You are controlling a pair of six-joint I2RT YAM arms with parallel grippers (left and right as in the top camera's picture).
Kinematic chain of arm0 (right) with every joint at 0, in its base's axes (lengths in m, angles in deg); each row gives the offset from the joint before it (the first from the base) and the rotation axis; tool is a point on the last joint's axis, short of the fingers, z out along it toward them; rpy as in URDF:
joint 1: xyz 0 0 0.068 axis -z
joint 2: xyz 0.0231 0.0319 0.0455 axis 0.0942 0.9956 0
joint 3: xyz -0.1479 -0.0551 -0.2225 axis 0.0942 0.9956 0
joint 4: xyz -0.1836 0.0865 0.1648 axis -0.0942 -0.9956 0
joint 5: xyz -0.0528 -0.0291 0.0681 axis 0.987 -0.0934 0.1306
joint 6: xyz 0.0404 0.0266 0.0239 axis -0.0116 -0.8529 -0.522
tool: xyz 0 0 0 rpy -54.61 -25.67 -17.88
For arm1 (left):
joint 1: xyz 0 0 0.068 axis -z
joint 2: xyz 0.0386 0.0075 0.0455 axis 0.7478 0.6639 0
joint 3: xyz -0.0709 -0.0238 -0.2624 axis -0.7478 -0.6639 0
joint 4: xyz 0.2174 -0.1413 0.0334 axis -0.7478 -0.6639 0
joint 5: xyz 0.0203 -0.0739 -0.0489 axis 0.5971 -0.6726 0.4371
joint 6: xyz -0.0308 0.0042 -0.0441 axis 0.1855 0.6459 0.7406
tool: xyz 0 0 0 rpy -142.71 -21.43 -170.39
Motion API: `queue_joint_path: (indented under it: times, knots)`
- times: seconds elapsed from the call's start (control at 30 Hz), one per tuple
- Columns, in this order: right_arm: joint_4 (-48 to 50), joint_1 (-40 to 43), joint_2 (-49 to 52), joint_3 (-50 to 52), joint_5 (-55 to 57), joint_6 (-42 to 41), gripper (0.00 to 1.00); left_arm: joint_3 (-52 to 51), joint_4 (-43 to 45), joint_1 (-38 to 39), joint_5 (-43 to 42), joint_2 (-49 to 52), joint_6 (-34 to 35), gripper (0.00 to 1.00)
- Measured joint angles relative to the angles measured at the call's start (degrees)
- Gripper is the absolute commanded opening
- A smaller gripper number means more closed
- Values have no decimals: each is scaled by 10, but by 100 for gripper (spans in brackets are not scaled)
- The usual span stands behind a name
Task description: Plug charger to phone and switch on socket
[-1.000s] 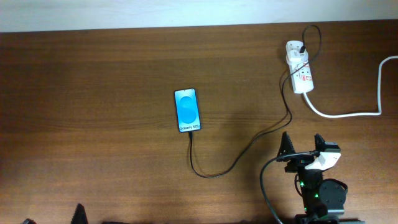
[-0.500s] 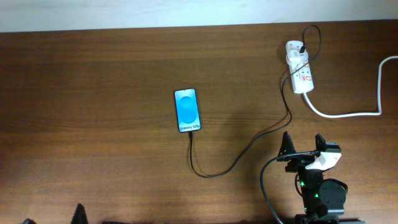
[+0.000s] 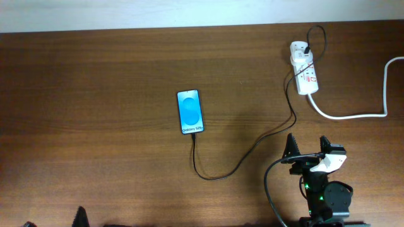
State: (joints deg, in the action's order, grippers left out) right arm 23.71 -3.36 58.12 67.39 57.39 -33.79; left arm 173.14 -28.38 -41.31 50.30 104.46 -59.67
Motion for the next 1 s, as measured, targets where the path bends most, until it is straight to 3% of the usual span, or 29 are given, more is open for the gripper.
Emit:
queue_joint_path:
  times: [0.77, 1.0]
  knots:
    - [0, 0, 0, 0, 0, 0, 98, -7, 4, 0, 13, 0, 0, 99]
    - [0, 0, 0, 0, 2, 0, 98, -145, 107, -14, 6, -25, 0, 99]
